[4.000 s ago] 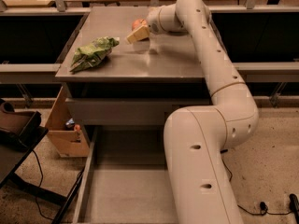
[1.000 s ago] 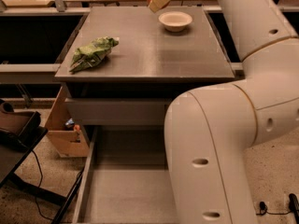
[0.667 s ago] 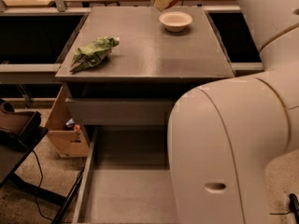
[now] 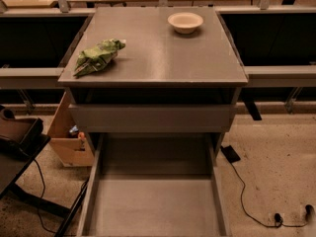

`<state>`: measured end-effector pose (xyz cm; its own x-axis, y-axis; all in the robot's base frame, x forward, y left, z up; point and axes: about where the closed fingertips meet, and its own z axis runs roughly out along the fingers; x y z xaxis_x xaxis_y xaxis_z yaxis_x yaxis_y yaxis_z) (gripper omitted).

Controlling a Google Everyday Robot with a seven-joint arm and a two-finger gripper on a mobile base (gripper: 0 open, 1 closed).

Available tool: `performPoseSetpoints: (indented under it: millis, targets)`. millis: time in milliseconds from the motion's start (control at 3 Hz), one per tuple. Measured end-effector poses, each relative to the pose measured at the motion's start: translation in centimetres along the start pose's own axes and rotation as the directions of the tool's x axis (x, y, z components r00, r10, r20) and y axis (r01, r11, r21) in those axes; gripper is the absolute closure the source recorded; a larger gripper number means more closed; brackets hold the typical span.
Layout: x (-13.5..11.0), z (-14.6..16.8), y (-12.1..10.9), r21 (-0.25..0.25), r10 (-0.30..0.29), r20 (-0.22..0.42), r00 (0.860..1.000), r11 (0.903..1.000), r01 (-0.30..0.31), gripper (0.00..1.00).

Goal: Place apple into middle drawer

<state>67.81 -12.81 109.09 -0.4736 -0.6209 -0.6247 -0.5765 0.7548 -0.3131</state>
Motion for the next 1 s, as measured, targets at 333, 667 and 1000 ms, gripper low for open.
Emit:
performPoseSetpoints:
  millis: [333,667,1000]
  targets:
    - [1.1,-8.6,1.0,0.052,0.094,0.175,0.98,0.9931,-0.105,1.0]
    - [-0.1,-17.2,8.0,0.026,0.045,0.36,0.932,0.998,-0.058,1.0]
    - [0.2,-20.6,10.7,0.046,0.02,0.419,0.908,0.998,-0.043,1.0]
